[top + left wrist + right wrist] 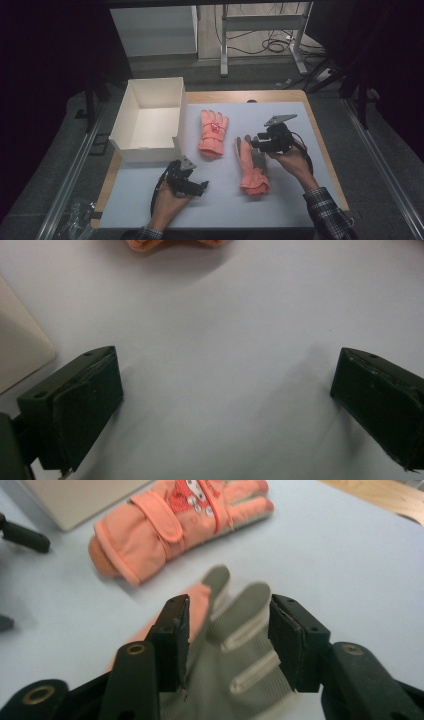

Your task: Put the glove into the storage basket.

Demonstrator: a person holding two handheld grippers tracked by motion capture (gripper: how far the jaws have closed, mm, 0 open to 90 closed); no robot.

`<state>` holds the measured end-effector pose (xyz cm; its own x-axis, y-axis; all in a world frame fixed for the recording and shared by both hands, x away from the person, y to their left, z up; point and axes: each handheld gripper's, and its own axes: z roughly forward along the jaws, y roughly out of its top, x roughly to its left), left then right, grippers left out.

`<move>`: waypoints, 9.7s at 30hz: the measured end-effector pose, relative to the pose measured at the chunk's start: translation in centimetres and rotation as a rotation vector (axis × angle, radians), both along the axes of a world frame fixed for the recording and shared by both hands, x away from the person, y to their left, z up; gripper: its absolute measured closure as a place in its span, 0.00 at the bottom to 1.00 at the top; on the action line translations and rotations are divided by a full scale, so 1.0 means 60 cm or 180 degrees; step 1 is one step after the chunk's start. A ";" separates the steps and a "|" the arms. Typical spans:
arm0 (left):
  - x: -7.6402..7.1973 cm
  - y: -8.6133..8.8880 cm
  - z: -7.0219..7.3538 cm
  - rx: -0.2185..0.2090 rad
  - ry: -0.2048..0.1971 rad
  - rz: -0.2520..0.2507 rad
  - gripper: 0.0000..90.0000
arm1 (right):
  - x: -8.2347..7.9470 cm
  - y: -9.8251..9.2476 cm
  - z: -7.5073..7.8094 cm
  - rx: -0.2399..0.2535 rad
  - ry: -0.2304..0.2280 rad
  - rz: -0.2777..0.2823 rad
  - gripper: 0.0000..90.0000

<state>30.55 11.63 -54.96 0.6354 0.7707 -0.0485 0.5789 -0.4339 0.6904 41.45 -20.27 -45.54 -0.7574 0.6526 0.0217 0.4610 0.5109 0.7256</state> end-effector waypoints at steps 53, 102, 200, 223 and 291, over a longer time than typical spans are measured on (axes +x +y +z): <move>0.000 0.000 0.000 -0.0001 0.0004 0.0001 0.00 | 0.138 0.271 -0.084 -0.0328 0.0408 -0.0437 0.78; 0.000 0.000 0.000 0.0007 -0.0003 0.0002 0.00 | -0.030 0.143 0.121 0.0127 0.0411 0.0260 0.95; 0.000 0.000 0.000 0.0011 0.0000 -0.0001 0.00 | -0.155 -0.055 -0.124 0.0263 0.0297 -0.0044 0.98; 0.000 0.000 0.000 0.0013 -0.0001 -0.0001 0.00 | -0.137 0.003 -0.126 0.0209 0.0248 0.0103 0.97; 0.046 -0.078 0.142 -0.0146 0.0209 -0.0714 0.00 | -0.121 -0.160 -0.125 -0.0208 -0.0162 -0.1209 0.12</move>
